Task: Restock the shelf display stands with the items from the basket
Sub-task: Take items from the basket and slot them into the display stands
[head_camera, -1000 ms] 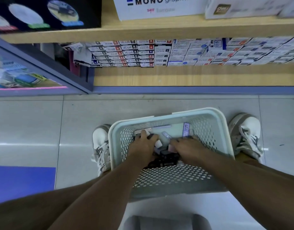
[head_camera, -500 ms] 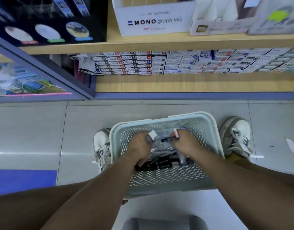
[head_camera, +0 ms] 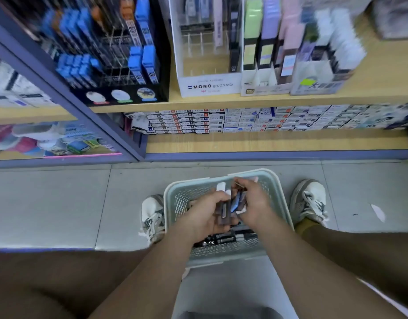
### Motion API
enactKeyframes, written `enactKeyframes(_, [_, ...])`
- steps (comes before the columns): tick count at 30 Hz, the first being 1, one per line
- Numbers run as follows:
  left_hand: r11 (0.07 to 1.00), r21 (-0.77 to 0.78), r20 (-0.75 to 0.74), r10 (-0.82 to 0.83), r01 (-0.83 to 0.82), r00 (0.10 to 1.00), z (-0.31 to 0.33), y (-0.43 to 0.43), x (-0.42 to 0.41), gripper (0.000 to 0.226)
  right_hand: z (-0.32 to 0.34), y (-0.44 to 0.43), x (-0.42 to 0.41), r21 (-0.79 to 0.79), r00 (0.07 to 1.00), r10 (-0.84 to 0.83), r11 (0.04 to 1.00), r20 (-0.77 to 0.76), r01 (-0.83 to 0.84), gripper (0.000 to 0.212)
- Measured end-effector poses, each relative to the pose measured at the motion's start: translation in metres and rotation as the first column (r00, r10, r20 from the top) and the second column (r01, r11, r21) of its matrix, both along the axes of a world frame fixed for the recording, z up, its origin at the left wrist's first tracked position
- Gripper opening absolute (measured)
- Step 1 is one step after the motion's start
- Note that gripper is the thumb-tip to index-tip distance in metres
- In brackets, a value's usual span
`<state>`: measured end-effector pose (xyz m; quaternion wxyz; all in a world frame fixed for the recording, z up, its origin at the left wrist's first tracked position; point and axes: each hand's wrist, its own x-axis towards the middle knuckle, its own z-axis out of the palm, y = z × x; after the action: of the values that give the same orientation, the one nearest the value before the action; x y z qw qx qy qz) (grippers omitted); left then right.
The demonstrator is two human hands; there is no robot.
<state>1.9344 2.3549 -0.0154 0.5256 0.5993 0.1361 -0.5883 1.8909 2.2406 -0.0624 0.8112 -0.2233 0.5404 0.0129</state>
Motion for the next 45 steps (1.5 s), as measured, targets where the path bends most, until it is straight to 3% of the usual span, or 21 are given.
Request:
enactKeyframes(5, [0.999, -0.001, 0.334, -0.038, 0.041, 0.942, 0.044, -0.010, -0.004, 0.017, 0.062, -0.001, 0.014, -0.189, 0.982, -0.016, 0.981, 0.186, 0.052, 0.014])
enactKeyframes(9, [0.997, -0.054, 0.538, -0.018, 0.056, 0.843, 0.085, -0.010, 0.004, 0.013, 0.109, -0.007, 0.020, -0.157, 0.938, -0.060, 0.980, 0.342, 0.120, 0.013])
enactKeyframes(13, [0.993, -0.077, 0.706, -0.008, 0.089, 0.708, 0.137, -0.013, 0.013, 0.010, 0.153, -0.027, 0.021, -0.107, 0.916, -0.155, 0.972, 0.370, 0.208, 0.010])
enactKeyframes(15, [0.992, -0.073, 0.798, -0.005, 0.106, 0.602, 0.161, -0.019, 0.022, 0.011, 0.180, -0.031, 0.017, -0.204, 0.926, 0.009, 0.976, 0.378, 0.073, 0.008])
enactKeyframes(18, [0.975, 0.112, 0.922, -0.174, 0.194, 0.346, 0.191, -0.037, 0.031, 0.018, 0.222, -0.025, 0.018, -0.416, 0.844, 0.392, 0.880, 0.365, -0.229, 0.050])
enactKeyframes(20, [0.943, 0.268, 0.933, -0.305, 0.200, 0.190, 0.211, -0.052, 0.030, 0.028, 0.241, -0.023, 0.023, -0.468, 0.813, 0.448, 0.847, 0.373, -0.251, 0.052])
enactKeyframes(22, [0.919, 0.342, 0.931, -0.360, 0.194, 0.065, 0.230, -0.066, 0.026, 0.031, 0.253, -0.029, 0.029, -0.440, 0.817, 0.386, 0.879, 0.429, -0.184, 0.033])
enactKeyframes(26, [0.867, 0.402, 0.913, -0.405, 0.295, -0.054, 0.248, -0.086, 0.023, 0.056, 0.265, -0.044, 0.039, -0.246, 0.794, 0.145, 0.969, 0.591, 0.006, 0.032])
enactKeyframes(30, [0.847, 0.455, 0.889, -0.417, 0.273, -0.188, 0.254, -0.099, 0.028, 0.056, 0.278, -0.053, 0.040, -0.035, 0.683, 0.010, 0.999, 0.730, 0.022, 0.043])
enactKeyframes(32, [0.838, 0.497, 0.855, -0.428, 0.225, -0.291, 0.256, -0.104, 0.032, 0.063, 0.285, -0.056, 0.041, -0.025, 0.658, 0.012, 1.000, 0.753, 0.011, 0.037])
enactKeyframes(35, [0.847, 0.510, 0.803, -0.409, 0.147, -0.434, 0.258, -0.108, 0.041, 0.068, 0.294, -0.065, 0.045, -0.050, 0.695, 0.011, 0.998, 0.719, 0.036, 0.039])
enactKeyframes(38, [0.873, 0.453, 0.831, -0.340, 0.180, -0.440, 0.259, -0.116, 0.049, 0.068, 0.303, -0.074, 0.051, -0.093, 0.723, 0.030, 0.995, 0.690, 0.047, 0.043])
enactKeyframes(42, [0.920, 0.166, 0.967, -0.080, 0.355, -0.243, 0.252, -0.127, 0.056, 0.058, 0.301, -0.089, 0.062, -0.189, 0.775, 0.092, 0.981, 0.625, 0.035, 0.059])
enactKeyframes(45, [0.950, -0.047, 0.986, 0.094, 0.309, -0.139, 0.249, -0.133, 0.060, 0.042, 0.303, -0.094, 0.068, -0.212, 0.774, 0.092, 0.976, 0.627, 0.055, 0.062])
